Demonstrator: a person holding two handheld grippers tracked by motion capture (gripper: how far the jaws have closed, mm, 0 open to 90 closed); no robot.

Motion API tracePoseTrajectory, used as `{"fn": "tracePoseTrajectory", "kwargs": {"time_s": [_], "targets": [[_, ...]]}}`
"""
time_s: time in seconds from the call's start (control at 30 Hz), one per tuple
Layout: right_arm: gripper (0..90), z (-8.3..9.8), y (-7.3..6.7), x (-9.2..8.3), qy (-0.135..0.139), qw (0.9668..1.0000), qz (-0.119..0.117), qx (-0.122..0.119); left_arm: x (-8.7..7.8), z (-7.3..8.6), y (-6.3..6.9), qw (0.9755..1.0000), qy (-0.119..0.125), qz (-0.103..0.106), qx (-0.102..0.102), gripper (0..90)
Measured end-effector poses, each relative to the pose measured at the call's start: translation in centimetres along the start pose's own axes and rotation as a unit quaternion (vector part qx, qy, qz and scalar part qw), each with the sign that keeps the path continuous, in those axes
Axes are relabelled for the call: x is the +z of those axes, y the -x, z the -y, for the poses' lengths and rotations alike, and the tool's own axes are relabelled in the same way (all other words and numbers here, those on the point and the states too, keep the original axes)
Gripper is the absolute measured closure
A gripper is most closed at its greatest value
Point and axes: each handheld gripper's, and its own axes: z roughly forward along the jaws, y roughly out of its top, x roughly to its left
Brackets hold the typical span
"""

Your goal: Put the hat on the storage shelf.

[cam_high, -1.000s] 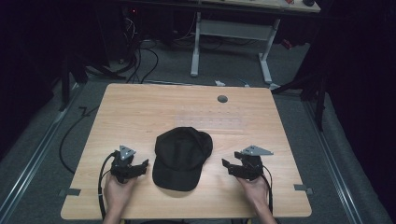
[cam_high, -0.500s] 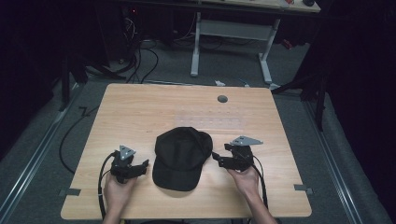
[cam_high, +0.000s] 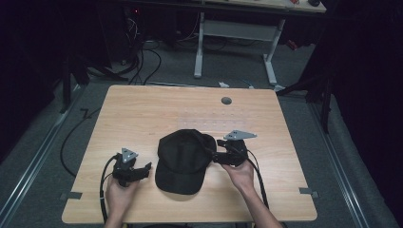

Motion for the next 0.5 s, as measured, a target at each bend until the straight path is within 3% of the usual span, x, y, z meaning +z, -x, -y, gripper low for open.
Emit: {"fn": "tracePoseTrajectory", "kwargs": {"time_s": [0.5], "targets": [[44.4, -1.4, -0.4, 2.5, -0.011, 0.9998, -0.015, 0.002, 0.0, 0.0, 0.0, 1.0000, 0.000, 0.000, 0.000, 26.3]]}}
